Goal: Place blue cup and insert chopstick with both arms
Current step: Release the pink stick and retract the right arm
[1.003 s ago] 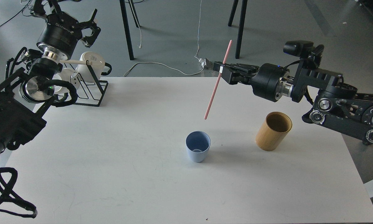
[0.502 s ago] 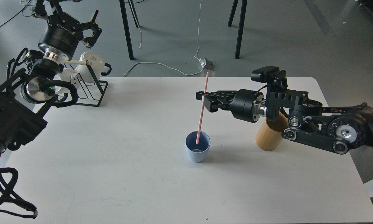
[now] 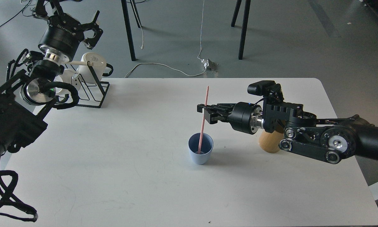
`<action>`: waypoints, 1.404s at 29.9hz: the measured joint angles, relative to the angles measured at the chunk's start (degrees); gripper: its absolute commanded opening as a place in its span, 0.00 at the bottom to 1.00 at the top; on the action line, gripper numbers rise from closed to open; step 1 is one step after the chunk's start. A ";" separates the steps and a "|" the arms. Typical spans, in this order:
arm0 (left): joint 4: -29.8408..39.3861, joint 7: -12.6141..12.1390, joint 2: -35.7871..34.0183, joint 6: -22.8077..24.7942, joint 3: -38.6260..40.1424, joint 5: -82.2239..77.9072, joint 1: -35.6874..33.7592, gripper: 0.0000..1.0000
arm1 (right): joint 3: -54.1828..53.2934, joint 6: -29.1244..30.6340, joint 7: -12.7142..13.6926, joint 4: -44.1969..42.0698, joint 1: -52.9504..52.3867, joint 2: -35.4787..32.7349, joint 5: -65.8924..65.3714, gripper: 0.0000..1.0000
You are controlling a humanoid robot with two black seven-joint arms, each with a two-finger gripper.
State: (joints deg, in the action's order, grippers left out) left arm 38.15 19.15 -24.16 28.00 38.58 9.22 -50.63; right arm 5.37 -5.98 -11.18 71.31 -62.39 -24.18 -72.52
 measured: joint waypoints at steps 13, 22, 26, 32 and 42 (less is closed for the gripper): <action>0.00 0.09 -0.04 0.00 0.08 -0.03 -0.02 0.99 | -1.31 0.02 0.14 0.63 1.00 -0.70 0.99 0.87; -0.01 0.10 -0.13 0.00 0.10 0.00 -0.08 0.99 | -25.01 0.64 0.08 -3.98 2.61 -2.88 3.81 0.99; -0.01 0.10 0.27 0.00 0.10 0.01 -0.08 0.99 | -31.92 0.69 0.14 -8.41 2.94 -2.90 13.61 0.99; 0.00 0.10 0.58 0.00 0.24 0.01 0.04 0.99 | -37.02 0.61 0.27 -13.67 3.62 -2.97 34.15 1.00; -0.37 0.17 0.69 0.00 0.59 0.32 0.17 0.99 | -50.94 9.32 0.03 -19.03 9.44 -2.55 67.40 0.99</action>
State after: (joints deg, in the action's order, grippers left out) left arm 37.78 19.32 -23.47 28.00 39.17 9.54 -50.45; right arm -45.58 3.34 -11.14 52.27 -52.95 -26.73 -5.12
